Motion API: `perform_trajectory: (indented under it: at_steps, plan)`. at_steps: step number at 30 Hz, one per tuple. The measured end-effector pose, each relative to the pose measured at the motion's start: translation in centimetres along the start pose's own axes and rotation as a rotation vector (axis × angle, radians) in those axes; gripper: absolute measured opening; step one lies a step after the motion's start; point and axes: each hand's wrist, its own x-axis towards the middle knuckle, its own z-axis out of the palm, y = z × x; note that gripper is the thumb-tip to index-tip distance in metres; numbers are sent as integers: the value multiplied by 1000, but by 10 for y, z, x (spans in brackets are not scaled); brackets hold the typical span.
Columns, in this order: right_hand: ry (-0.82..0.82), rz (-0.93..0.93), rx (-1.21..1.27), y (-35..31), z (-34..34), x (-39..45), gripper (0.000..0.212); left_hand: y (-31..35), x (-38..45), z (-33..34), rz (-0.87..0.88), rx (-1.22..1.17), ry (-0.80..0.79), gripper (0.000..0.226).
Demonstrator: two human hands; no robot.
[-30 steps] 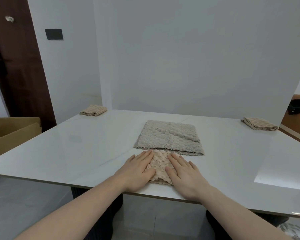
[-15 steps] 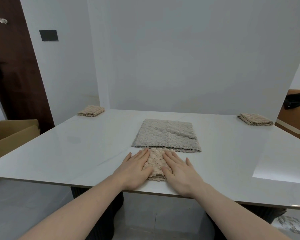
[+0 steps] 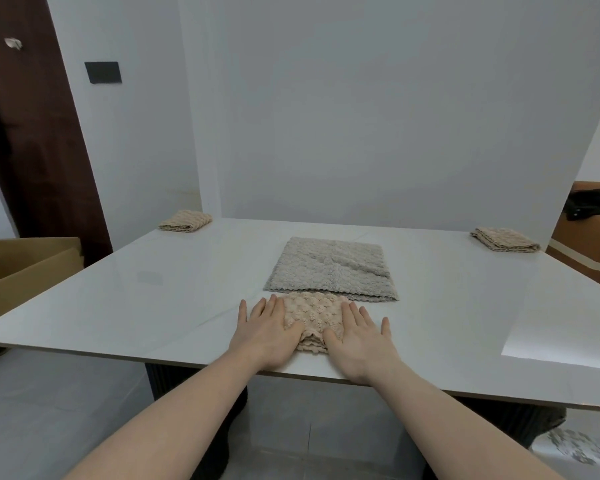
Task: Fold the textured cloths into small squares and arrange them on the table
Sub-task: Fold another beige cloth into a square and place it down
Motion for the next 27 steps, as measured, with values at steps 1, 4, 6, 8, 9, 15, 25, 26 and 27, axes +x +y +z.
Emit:
perform_trajectory:
  at_steps: [1,4,6,8,9,15,25,26,27]
  plan:
    - [15,0,15,0,1,-2,81,0,-1,0,-16,-14,28,79]
    - [96,-1,102,1,1,-9,80,-1,-3,-2,-29,-129,87,78]
    - [149,2,167,2,-1,-13,76,-5,-2,-3,-28,-241,130,60]
    - [160,2,202,1,-2,-14,74,-7,0,-4,-24,-297,173,34]
    - [155,2,213,1,-3,-14,73,-8,1,-4,-25,-324,191,28]
    - [218,-9,271,6,-2,-10,70,-9,-2,-3,-37,-450,206,32]
    - [208,74,505,10,-10,-6,68,-1,-10,-19,27,-746,101,24]
    - [205,107,537,10,-12,-6,69,1,-10,-22,10,-751,86,23]
    - [208,137,579,9,-13,-6,69,1,-10,-24,-18,-741,79,24]
